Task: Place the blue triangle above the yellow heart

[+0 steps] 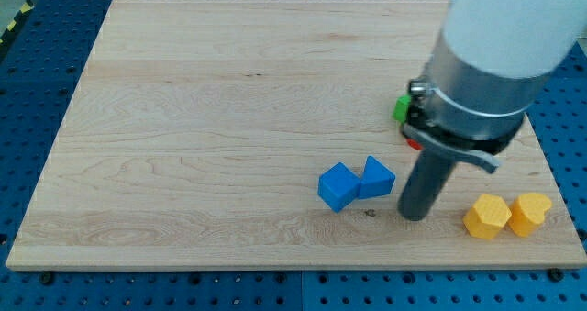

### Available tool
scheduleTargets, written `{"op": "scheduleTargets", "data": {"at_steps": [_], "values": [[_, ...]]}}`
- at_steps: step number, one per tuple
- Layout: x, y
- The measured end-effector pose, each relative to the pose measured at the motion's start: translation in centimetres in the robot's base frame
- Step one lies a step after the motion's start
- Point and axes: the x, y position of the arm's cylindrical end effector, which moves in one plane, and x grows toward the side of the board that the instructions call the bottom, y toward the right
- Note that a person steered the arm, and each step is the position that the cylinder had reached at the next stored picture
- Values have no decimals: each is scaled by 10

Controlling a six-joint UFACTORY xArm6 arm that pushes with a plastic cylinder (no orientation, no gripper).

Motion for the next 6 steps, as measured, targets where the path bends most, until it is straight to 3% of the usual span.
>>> {"op": "scheduleTargets", "data": {"at_steps": [1, 3, 6], "values": [[-13, -46], [-60, -56], [-64, 73]]}}
